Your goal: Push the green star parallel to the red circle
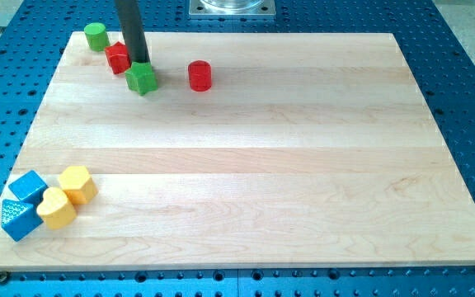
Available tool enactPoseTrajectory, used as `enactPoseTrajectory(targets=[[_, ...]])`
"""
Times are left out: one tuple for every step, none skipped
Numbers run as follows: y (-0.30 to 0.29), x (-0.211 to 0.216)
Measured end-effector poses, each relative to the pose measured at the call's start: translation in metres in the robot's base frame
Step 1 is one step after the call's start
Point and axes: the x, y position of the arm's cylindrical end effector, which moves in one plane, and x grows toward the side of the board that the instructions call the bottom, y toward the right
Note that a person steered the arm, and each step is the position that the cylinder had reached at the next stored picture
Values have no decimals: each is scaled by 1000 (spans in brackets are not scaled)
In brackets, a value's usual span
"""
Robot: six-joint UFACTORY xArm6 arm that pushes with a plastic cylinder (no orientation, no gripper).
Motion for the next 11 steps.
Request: enactPoseTrajectory(targets=[[37,26],[4,34],[-20,39],[-5,16],[22,25],[89,75],[34,129],[-4,132],[-4,118],[5,91],[4,95]])
